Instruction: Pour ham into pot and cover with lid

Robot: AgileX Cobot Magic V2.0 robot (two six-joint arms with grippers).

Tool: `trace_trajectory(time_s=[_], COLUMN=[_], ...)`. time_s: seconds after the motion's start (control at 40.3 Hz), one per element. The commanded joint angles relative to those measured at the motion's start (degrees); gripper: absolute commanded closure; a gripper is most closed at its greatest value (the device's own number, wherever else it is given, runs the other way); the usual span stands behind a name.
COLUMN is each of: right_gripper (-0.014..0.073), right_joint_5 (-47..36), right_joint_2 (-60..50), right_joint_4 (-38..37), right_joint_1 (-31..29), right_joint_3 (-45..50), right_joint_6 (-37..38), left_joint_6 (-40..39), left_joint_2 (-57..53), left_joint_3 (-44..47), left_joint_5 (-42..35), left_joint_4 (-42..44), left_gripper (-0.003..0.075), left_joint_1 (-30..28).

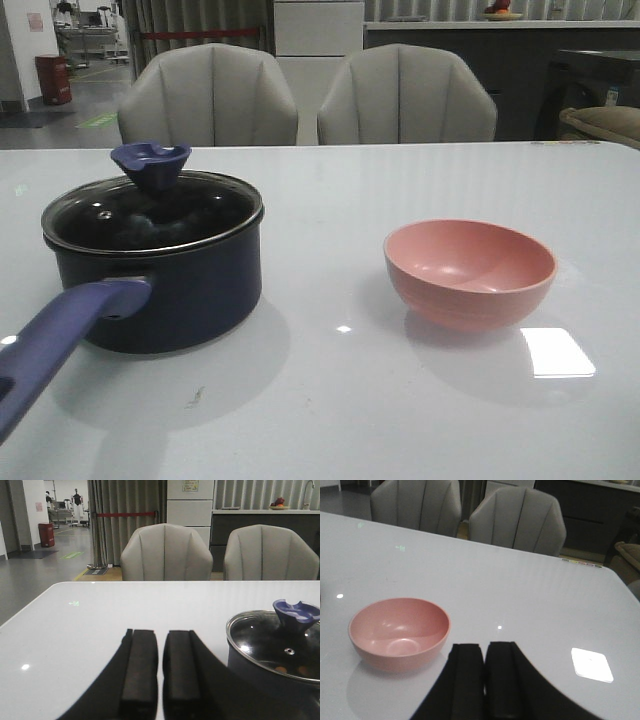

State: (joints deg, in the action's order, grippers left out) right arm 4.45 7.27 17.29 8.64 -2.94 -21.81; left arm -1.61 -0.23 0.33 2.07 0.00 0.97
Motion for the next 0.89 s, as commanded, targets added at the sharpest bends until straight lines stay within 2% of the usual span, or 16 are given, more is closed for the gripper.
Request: trace_trajectory(time_s=[0.0, 0.05, 0.149, 0.869], right_gripper=[0.0448, 0.0448, 0.0448, 0.0448], right_joint_5=[-7.5, -8.6, -8.8, -7.7], right_joint_2=[-2.8, -4.8, -8.4, -9.0], right_joint_4=[-7.0, -11.0, -15.4, -15.6], right_joint_1=[-0.2, -0.2, -0.2, -0.2], right_joint_3=[0.7, 2.0, 3.9, 4.2], right_joint_6=[8.4, 14.0, 19.3, 19.4], left_joint_6=[-0.7, -0.7, -0.7, -0.7], left_joint_2=[-1.1, -1.1, -1.1, -1.0], left_joint_3=[1.2, 1.2, 1.2, 1.2], left_joint_5=[-4.7, -4.7, -4.7, -4.7], left_joint_4=[-0.3, -0.3, -0.3, -0.3], left_gripper=[0.0587, 0.0587, 0.0587, 0.0587], left_joint_1=[-0.2, -0.2, -0.2, -0.2])
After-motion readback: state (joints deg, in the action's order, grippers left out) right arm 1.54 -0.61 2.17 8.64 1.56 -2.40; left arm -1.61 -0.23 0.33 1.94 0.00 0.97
